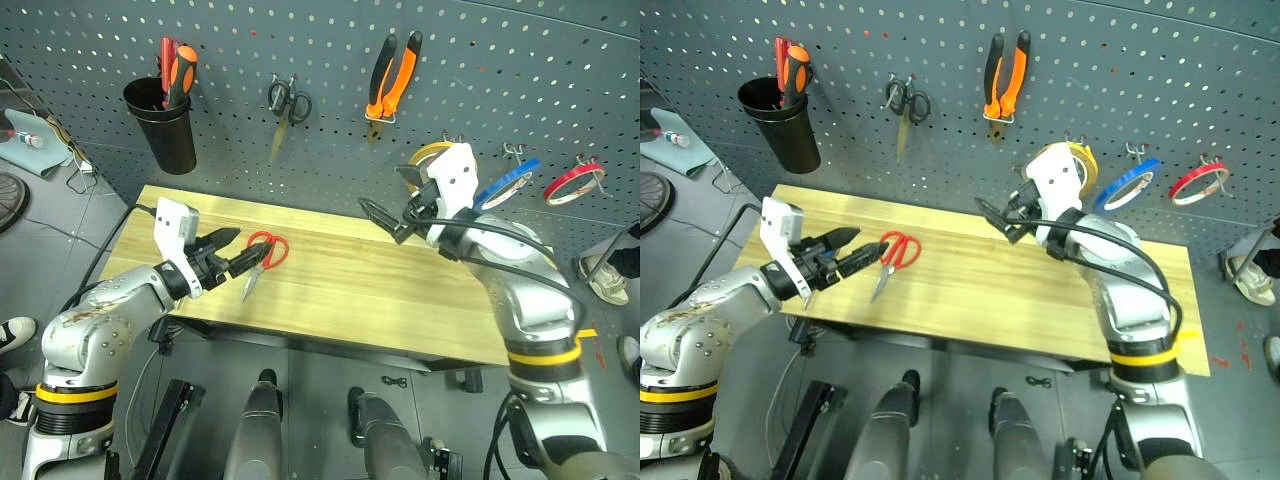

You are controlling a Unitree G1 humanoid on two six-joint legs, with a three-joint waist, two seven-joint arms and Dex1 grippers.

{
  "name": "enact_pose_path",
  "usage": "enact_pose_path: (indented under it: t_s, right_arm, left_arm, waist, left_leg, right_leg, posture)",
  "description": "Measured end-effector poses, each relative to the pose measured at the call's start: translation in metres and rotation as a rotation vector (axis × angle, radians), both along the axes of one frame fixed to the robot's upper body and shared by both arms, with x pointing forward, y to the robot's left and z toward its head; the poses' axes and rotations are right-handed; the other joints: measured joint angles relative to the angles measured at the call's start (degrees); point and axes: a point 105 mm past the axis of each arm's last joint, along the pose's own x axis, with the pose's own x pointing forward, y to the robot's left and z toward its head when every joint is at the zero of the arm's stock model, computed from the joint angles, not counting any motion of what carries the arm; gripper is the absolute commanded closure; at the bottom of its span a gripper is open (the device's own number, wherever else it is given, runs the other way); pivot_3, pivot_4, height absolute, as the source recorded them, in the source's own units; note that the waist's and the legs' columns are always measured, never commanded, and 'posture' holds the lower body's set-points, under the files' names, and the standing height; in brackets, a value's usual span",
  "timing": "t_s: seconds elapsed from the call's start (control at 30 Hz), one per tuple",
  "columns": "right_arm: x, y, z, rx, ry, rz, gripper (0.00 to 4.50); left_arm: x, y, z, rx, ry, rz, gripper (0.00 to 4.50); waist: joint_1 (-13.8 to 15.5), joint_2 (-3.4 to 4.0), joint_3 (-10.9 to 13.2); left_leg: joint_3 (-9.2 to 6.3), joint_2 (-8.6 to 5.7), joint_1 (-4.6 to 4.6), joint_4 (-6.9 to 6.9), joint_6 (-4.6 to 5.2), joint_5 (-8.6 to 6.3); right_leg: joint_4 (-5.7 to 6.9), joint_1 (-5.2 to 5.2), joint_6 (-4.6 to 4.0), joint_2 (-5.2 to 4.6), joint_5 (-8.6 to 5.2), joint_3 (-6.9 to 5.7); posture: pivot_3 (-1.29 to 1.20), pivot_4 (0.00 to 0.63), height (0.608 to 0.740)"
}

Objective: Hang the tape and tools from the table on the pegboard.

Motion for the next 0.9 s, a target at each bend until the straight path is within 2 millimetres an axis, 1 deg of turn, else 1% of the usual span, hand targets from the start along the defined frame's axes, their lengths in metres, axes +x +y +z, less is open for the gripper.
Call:
enact_pose_path:
  t_s: [0.03,0.1,0.17,0.27,0.33,0.47,0.5,0.63,0.77,0.83,0.9]
  right_arm:
    - [-0.010,0.004,-0.005,-0.007,0.037,0.055,0.02]
    - [-0.029,0.009,-0.020,-0.022,0.115,0.151,0.02]
    - [-0.045,0.010,-0.037,-0.051,0.203,0.243,0.02]
    - [-0.061,0.008,-0.059,-0.113,0.304,0.336,0.02]
    - [-0.063,0.006,-0.065,-0.125,0.336,0.360,0.02]
    - [-0.060,0.002,-0.064,-0.140,0.344,0.363,0.02]
    - [-0.058,0.002,-0.062,-0.139,0.339,0.360,0.02]
    - [-0.052,0.004,-0.050,-0.139,0.297,0.343,0.02]
    - [-0.050,0.006,-0.046,-0.136,0.292,0.327,0.02]
    - [-0.048,0.010,-0.036,-0.136,0.256,0.324,0.02]
    - [-0.048,0.014,-0.028,-0.139,0.228,0.332,0.02]
  left_arm:
    - [0.003,0.004,-0.008,0.040,0.019,0.043,0.00]
    - [0.007,0.007,-0.021,0.091,0.042,0.105,0.00]
    - [0.011,0.002,-0.035,0.138,0.068,0.144,0.00]
    - [0.019,0.004,-0.057,0.187,0.122,0.224,0.00]
    - [0.029,0.007,-0.066,0.200,0.149,0.273,0.00]
    - [0.045,-0.001,-0.063,0.230,0.138,0.284,0.00]
    - [0.048,-0.001,-0.064,0.244,0.141,0.284,0.00]
    - [0.059,-0.007,-0.071,0.289,0.168,0.281,0.00]
    - [0.063,-0.004,-0.073,0.336,0.181,0.295,0.00]
    - [0.065,-0.001,-0.071,0.362,0.182,0.311,0.00]
    - [0.064,0.002,-0.073,0.376,0.203,0.327,0.00]
  waist:
    - [0.1,0.00,0.0]
    - [0.1,0.00,0.0]
    - [0.4,0.06,0.0]
    - [0.3,0.08,0.0]
    - [0.0,0.21,0.1]
    - [-0.7,0.35,0.3]
    - [-1.0,0.39,0.3]
    - [-1.5,0.75,1.1]
    - [-2.3,0.81,1.9]
    - [-2.7,0.84,2.7]
    - [-2.9,0.87,3.2]
  left_leg:
    - [0.00,0.01,-0.01,0.00,0.00,0.00]
    - [0.03,0.01,-0.03,0.03,0.01,0.00]
    - [0.07,-0.01,-0.03,0.08,0.01,0.00]
    - [0.13,0.03,-0.02,0.13,0.02,-0.01]
    - [0.14,0.07,-0.02,0.14,0.09,0.04]
    - [0.14,0.07,-0.01,0.15,0.14,0.07]
    - [0.14,0.06,0.00,0.15,0.14,0.07]
    - [0.14,0.06,0.01,0.16,0.16,0.08]
    - [0.14,0.04,-0.04,0.15,0.18,0.08]
    - [0.14,0.03,-0.03,0.19,0.19,0.09]
    - [0.14,0.03,-0.02,0.20,0.21,0.11]
  right_leg:
    - [0.00,0.00,0.01,0.00,-0.01,-0.01]
    - [-0.01,0.01,0.03,-0.01,-0.03,0.01]
    - [-0.04,0.03,0.05,-0.03,-0.04,0.03]
    - [-0.03,0.04,0.11,-0.02,-0.09,0.04]
    - [0.00,-0.01,0.35,0.02,-0.23,0.05]
    - [0.04,0.00,0.41,0.01,-0.27,0.07]
    - [0.04,0.00,0.41,0.01,-0.27,0.09]
    - [0.08,-0.01,0.43,0.02,-0.28,0.12]
    - [0.08,-0.03,0.43,0.01,-0.28,0.16]
    - [0.13,-0.04,0.48,0.01,-0.29,0.18]
    - [0.19,-0.05,0.50,0.01,-0.31,0.19]
  posture:
    - [0.15,0.307,0.740]
    - [0.12,0.328,0.740]
    - [0.10,0.346,0.740]
    - [0.08,0.382,0.740]
    - [0.07,0.391,0.740]
    - [0.03,0.431,0.740]
    - [0.02,0.443,0.740]
    - [-0.01,0.460,0.740]
    - [-0.02,0.489,0.740]
    - [-0.03,0.501,0.740]
    - [-0.03,0.511,0.740]
